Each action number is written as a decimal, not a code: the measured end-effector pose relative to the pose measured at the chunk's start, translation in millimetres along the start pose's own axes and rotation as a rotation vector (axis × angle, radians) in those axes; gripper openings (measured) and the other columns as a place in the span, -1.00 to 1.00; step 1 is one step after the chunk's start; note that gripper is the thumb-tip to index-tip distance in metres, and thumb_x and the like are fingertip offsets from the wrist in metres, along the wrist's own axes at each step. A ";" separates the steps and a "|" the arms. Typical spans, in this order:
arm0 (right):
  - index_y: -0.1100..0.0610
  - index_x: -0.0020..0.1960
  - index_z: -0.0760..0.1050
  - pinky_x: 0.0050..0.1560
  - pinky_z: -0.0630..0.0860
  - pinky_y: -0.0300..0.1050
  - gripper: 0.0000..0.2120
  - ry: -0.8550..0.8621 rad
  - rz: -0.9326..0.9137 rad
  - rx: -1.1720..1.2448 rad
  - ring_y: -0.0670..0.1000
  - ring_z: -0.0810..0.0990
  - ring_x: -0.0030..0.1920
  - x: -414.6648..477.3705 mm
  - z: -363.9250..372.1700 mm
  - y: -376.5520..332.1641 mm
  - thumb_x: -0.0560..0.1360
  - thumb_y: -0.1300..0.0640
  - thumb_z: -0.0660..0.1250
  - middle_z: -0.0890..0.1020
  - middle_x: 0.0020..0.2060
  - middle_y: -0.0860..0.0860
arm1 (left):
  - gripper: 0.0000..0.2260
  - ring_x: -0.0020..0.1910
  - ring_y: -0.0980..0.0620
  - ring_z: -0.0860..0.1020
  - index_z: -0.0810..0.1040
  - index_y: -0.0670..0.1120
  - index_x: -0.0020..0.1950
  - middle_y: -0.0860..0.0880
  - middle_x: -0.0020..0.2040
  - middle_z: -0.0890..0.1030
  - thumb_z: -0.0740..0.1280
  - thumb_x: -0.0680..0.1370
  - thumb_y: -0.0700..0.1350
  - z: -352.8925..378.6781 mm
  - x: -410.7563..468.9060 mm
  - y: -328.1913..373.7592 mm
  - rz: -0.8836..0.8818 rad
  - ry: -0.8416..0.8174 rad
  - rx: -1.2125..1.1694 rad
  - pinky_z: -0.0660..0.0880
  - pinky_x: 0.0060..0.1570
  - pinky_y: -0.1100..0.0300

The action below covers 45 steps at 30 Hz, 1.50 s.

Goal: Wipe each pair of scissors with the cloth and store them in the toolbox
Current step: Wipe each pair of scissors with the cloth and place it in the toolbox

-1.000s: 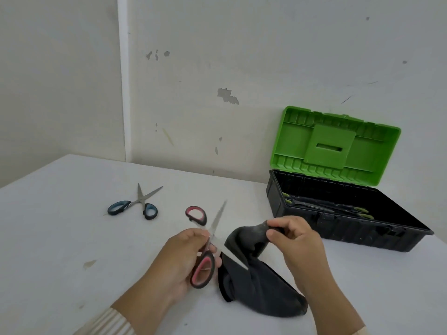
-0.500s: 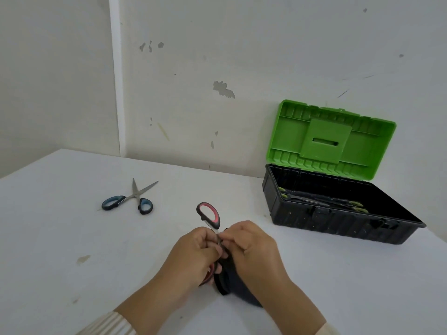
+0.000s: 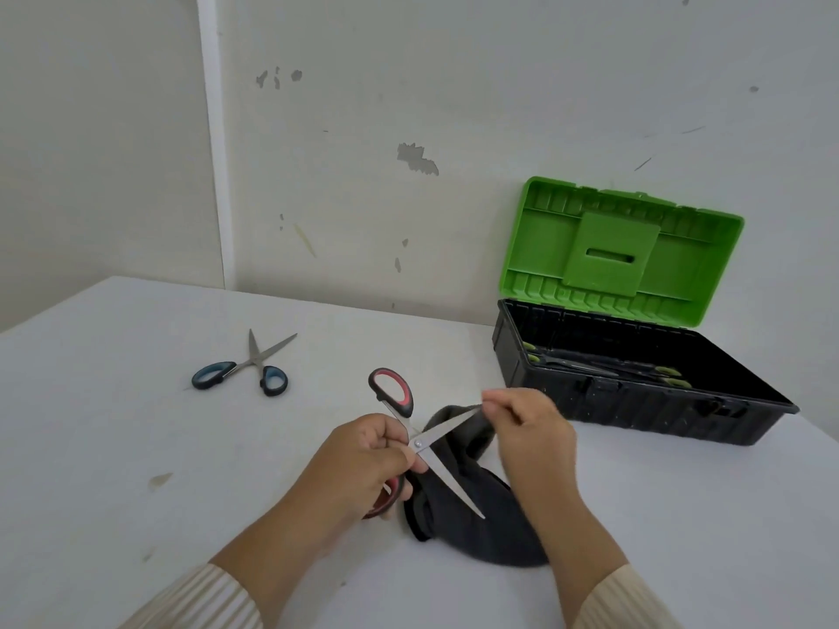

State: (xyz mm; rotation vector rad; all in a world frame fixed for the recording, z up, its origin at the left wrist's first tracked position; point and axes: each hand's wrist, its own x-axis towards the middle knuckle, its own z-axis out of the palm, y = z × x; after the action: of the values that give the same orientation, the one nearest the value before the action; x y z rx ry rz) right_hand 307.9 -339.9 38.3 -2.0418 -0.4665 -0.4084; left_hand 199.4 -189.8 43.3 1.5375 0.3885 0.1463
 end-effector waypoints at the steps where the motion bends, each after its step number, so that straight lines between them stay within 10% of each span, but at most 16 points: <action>1: -0.07 -0.15 0.59 -0.10 0.34 -0.53 -0.82 0.052 0.063 0.046 -0.06 0.58 -0.07 1.5 -5.7 2.0 0.44 0.22 0.35 0.63 -0.13 -0.07 | -0.89 -0.47 0.02 0.51 0.55 -0.20 -0.13 -0.09 -0.27 0.70 0.25 0.49 -0.35 -0.2 0.4 0.3 -0.002 -0.003 0.005 0.39 -0.46 0.19; 11: 0.01 -0.16 0.60 -0.17 0.45 -0.25 -0.85 -0.281 -0.450 -0.104 -0.05 0.56 -0.21 -33.0 24.7 -37.3 0.36 0.19 0.31 0.65 -0.25 0.00 | -0.93 -0.36 -0.08 0.40 0.54 -0.28 -0.09 -0.22 -0.27 0.54 0.27 0.51 -0.36 1.2 -0.4 -2.0 0.037 0.045 0.043 0.32 -0.53 0.27; 19: 0.12 -0.14 0.62 -0.09 0.42 -0.27 -0.85 -0.363 -0.289 -0.145 -0.01 0.52 -0.10 -24.1 12.4 -40.7 0.43 0.29 0.30 0.67 -0.20 0.04 | -0.88 -0.30 -0.12 0.52 0.57 -0.25 -0.12 -0.22 -0.27 0.67 0.25 0.49 -0.39 6.4 0.0 -5.0 0.042 0.041 0.088 0.40 -0.31 0.09; 31: 0.02 -0.26 0.54 -0.21 0.42 -0.28 -0.85 -0.263 -0.384 -0.129 -0.05 0.49 -0.21 -34.1 11.2 -43.1 0.39 0.19 0.22 0.63 -0.33 -0.05 | -0.87 -0.49 0.03 0.50 0.57 -0.21 -0.13 -0.14 -0.25 0.69 0.25 0.50 -0.37 4.5 -5.3 2.7 0.064 0.024 0.055 0.38 -0.53 0.22; 35: 0.03 -0.19 0.55 -0.14 0.39 -0.33 -0.84 -0.100 -0.120 -0.048 -0.12 0.51 -0.17 -14.0 1.8 -19.2 0.43 0.28 0.32 0.58 -0.25 -0.13 | -0.88 -0.41 -0.01 0.52 0.56 -0.18 -0.13 -0.12 -0.23 0.70 0.26 0.53 -0.33 3.3 -9.4 7.6 0.106 0.060 0.067 0.44 -0.48 0.20; 41: 0.01 -0.25 0.62 -0.14 0.55 -0.09 -0.79 -0.061 0.114 0.357 0.04 0.61 -0.21 -8.0 -14.9 -14.2 0.45 0.28 0.33 0.63 -0.20 0.00 | -0.88 -0.26 0.05 0.53 0.61 0.06 -0.09 0.09 -0.27 0.64 0.31 0.53 -0.15 -6.2 -2.7 -3.8 0.661 0.352 0.601 0.44 -0.30 0.34; 45: 0.23 -0.18 0.64 -0.23 0.49 -0.07 -0.50 -0.378 0.201 0.563 0.09 0.55 -0.33 -16.5 -13.3 -31.5 0.47 -0.20 0.20 0.64 -0.24 0.26 | -0.77 -0.24 0.05 0.53 0.65 -0.03 0.06 0.07 -0.18 0.66 0.31 0.45 -0.20 -16.3 9.3 -20.3 0.977 0.390 1.007 0.51 -0.27 0.24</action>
State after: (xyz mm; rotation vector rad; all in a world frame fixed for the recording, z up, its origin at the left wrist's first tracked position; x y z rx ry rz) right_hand 277.1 -339.6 60.3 -1.5870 -0.5253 0.2223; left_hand 199.6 -172.1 22.0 2.6030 -0.0663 1.1647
